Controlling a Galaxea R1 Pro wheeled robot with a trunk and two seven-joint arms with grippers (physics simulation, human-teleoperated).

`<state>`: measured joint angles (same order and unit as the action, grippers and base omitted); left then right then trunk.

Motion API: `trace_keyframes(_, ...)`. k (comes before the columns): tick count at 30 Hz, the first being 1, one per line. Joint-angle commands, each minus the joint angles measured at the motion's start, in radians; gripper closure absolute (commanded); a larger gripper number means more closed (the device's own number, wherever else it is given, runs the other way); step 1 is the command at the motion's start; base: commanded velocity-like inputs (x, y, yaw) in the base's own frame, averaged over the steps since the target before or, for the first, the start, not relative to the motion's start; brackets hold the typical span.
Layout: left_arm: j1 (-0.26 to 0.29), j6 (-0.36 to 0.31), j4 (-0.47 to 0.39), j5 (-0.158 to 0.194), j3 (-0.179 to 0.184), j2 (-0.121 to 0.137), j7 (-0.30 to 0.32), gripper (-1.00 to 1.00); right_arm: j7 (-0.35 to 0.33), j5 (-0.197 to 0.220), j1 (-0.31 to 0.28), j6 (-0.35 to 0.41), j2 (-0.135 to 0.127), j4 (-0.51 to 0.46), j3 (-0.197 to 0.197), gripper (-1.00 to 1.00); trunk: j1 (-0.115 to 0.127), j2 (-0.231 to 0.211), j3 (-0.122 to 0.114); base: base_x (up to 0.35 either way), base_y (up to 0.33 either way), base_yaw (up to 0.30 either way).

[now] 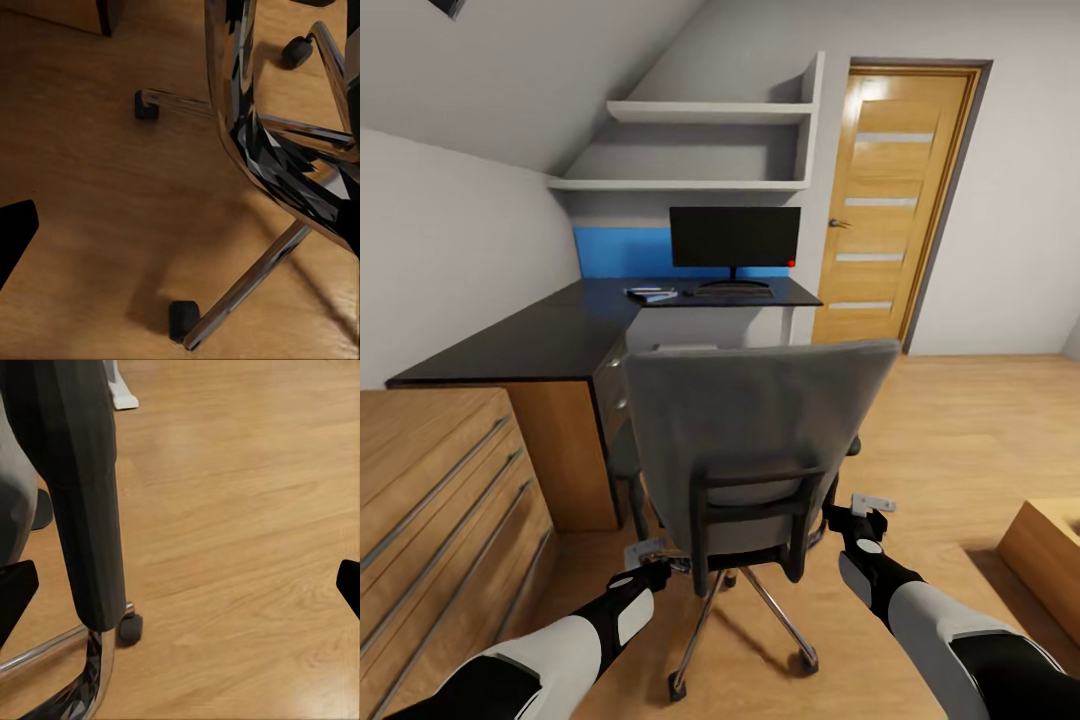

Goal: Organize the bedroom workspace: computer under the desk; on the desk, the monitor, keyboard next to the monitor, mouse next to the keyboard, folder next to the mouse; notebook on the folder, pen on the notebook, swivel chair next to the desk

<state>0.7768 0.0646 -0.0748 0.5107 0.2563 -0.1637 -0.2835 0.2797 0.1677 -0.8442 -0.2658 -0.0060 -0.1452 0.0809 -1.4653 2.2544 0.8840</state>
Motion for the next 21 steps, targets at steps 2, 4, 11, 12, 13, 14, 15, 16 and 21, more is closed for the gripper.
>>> trace_keyframes(2, 0.001, 0.003, 0.000, 0.007, 0.014, 0.000, -0.003, -1.00, 0.001, 0.004, -0.001, -0.003, 0.000, -0.001, 0.014, -1.00, 0.000, 0.000, 0.001, 0.326, 0.000, 0.000)
trace_keyframes(4, 0.002, 0.003, 0.000, 0.007, 0.014, 0.000, -0.003, -1.00, 0.000, 0.004, -0.001, -0.003, 0.000, -0.001, 0.014, -1.00, 0.000, 0.000, 0.001, 0.327, 0.000, 0.000)
trace_keyframes(11, 0.001, 0.002, 0.000, 0.006, 0.015, -0.001, -0.003, -1.00, 0.000, 0.004, 0.003, -0.003, 0.000, -0.001, 0.014, -1.00, 0.000, 0.000, 0.001, 0.327, 0.000, 0.000)
trace_keyframes(12, 0.002, 0.002, 0.000, 0.006, 0.015, -0.001, -0.003, -1.00, 0.000, 0.004, 0.003, -0.003, 0.000, -0.001, 0.014, -1.00, 0.000, 0.000, 0.001, 0.327, 0.000, 0.000)
trace_keyframes(13, 0.002, 0.002, 0.000, 0.006, 0.015, -0.001, -0.003, -1.00, 0.000, 0.004, 0.003, -0.003, 0.000, -0.001, 0.014, -1.00, 0.000, 0.000, 0.001, 0.327, 0.000, 0.000)
trace_keyframes(14, 0.001, 0.002, 0.000, 0.006, 0.015, -0.001, -0.003, -1.00, 0.000, 0.004, 0.003, -0.003, 0.000, -0.001, 0.014, -1.00, 0.000, 0.000, 0.001, 0.327, 0.000, 0.000)
trace_keyframes(15, 0.001, 0.002, 0.000, 0.005, 0.015, -0.001, -0.003, -1.00, 0.000, 0.004, 0.003, -0.003, 0.000, -0.001, 0.014, -1.00, 0.000, 0.000, 0.001, 0.327, 0.000, 0.000)
trace_keyframes(16, 0.002, 0.002, 0.000, 0.005, 0.015, -0.001, -0.003, -1.00, 0.000, 0.004, 0.003, -0.003, 0.000, -0.001, 0.014, -1.00, 0.000, 0.000, 0.001, 0.327, 0.000, 0.000)
trace_keyframes(21, 0.001, 0.001, 0.000, 0.005, 0.015, -0.001, -0.003, -1.00, 0.001, 0.004, 0.004, -0.003, 0.000, -0.001, 0.014, -1.00, 0.000, 0.000, 0.001, 0.327, 0.000, 0.000)
